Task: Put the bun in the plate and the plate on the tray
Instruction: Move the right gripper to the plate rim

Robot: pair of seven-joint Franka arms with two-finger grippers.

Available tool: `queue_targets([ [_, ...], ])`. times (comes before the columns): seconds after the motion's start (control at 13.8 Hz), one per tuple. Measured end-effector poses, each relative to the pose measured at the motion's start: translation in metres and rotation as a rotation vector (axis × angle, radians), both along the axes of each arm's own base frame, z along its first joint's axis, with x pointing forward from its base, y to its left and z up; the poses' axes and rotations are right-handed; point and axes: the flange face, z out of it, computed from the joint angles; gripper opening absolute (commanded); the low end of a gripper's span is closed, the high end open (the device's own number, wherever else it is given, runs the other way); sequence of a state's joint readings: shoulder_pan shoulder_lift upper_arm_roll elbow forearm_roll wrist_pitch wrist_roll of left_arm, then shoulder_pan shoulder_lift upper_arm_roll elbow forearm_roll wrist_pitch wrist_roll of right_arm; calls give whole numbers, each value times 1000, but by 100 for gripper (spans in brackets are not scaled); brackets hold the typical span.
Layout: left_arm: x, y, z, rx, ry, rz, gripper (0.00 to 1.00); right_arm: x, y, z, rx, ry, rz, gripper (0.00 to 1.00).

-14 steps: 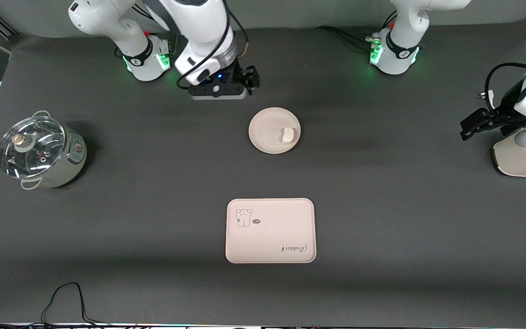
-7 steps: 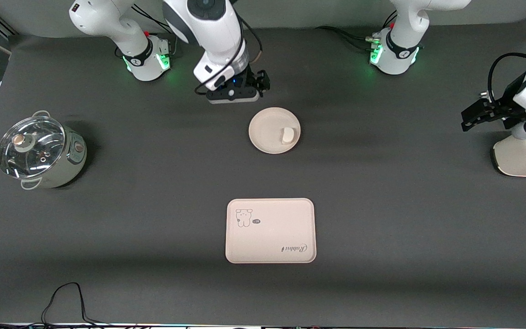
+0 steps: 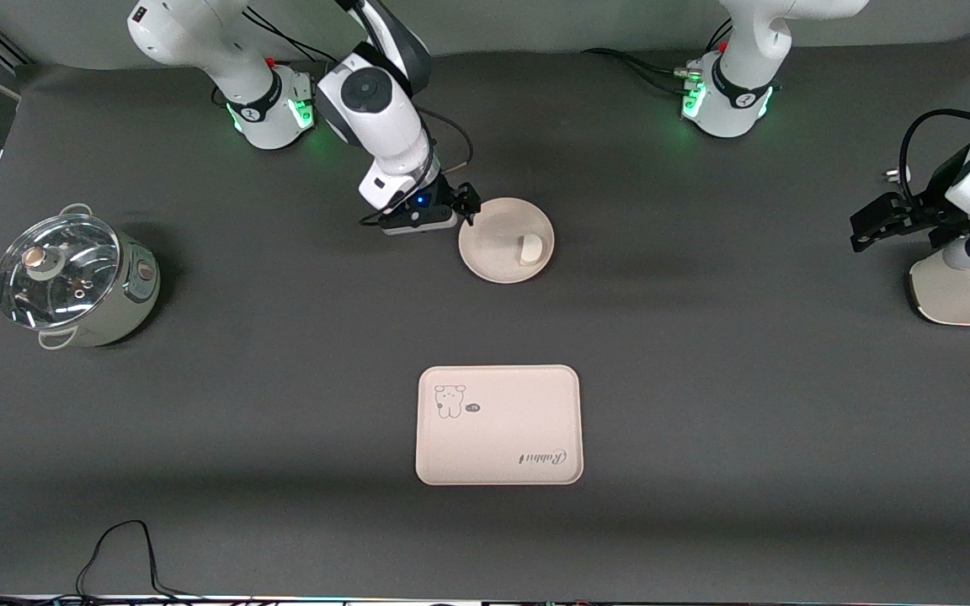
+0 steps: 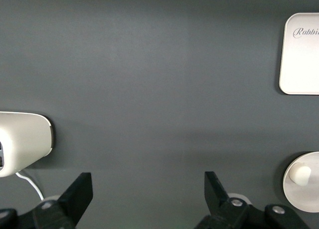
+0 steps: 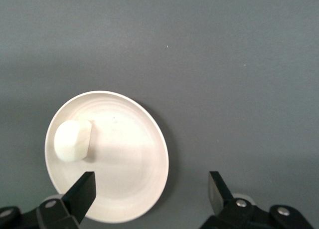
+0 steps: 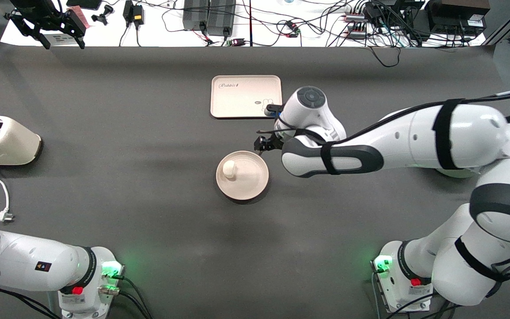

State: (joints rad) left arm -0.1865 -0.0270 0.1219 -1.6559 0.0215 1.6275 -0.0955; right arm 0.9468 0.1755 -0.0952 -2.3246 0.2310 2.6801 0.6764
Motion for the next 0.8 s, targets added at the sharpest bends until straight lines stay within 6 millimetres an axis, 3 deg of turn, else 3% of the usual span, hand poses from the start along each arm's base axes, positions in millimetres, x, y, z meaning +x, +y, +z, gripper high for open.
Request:
queue_targets([
  [0.36, 3, -1, -2, 1, 3, -15, 100, 1, -2, -66, 33, -36, -29, 100],
  [0.65, 4, -2, -2, 1, 3, -24, 100, -6, 1, -95, 18, -49, -26, 100],
  [0.72, 4, -2, -2, 1, 2, -25, 100, -8, 1, -98, 20, -46, -33, 95],
  [0.8, 5, -2, -2, 1, 2, -25, 100, -9, 1, -99, 21, -41, -40, 85],
])
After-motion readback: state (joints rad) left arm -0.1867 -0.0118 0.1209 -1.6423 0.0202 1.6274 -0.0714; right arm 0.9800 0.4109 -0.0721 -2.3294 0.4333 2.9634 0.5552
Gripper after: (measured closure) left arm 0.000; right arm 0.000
